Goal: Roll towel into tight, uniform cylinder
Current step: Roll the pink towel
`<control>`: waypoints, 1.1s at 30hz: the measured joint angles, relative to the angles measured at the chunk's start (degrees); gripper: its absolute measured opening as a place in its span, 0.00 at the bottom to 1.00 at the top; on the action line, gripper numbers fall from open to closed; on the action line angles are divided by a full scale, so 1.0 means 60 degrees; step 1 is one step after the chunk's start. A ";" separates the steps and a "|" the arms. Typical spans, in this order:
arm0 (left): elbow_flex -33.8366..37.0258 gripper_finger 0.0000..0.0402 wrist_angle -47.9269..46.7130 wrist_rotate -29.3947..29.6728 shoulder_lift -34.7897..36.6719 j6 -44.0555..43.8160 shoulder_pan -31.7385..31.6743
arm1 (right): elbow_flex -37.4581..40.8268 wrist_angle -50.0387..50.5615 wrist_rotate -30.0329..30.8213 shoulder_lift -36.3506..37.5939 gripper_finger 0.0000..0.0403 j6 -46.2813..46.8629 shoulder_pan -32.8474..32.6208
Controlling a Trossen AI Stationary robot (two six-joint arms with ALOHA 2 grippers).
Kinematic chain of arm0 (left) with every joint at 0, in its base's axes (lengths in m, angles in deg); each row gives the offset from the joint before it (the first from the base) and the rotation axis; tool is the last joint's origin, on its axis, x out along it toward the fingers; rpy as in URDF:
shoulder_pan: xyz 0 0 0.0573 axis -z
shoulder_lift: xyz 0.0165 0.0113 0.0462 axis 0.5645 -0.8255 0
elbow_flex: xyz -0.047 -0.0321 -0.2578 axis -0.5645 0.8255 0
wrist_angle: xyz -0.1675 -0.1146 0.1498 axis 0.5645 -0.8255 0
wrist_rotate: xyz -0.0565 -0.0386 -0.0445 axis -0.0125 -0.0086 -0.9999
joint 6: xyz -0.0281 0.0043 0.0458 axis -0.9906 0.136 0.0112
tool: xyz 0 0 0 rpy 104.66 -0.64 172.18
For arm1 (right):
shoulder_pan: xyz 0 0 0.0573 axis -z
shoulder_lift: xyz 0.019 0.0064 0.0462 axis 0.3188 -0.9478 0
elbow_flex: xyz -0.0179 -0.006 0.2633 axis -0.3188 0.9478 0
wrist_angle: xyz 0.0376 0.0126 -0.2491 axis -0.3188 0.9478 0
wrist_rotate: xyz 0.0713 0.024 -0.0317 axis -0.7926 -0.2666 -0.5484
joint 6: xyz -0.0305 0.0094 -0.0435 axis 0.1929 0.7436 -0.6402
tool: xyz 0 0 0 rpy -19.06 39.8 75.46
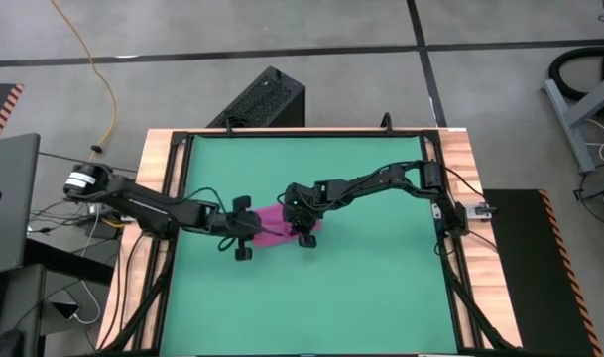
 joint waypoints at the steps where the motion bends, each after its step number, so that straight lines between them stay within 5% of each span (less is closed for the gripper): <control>1: -0.0014 0.00 -0.0246 0.0633 0.0277 0.0054 0.0070 | 0.0000 0.0000 -0.0007 0.0000 0.03 0.0000 0.0000; 5: 0.0509 0.00 -0.0386 0.2322 0.1082 0.0058 0.0085 | 0.0000 0.0005 -0.0036 -0.0004 0.03 -0.0004 0.0000; 16: 0.1665 0.00 0.2158 -0.0389 0.0030 -0.0730 -0.0011 | 0.0004 -0.0020 -0.0043 -0.0004 0.03 0.0010 -0.0004; 33: 0.1221 0.00 0.1950 -0.1129 -0.0293 -0.1863 0.0890 | 0.0011 -0.0364 -0.0034 0.0000 0.03 0.0299 -0.0004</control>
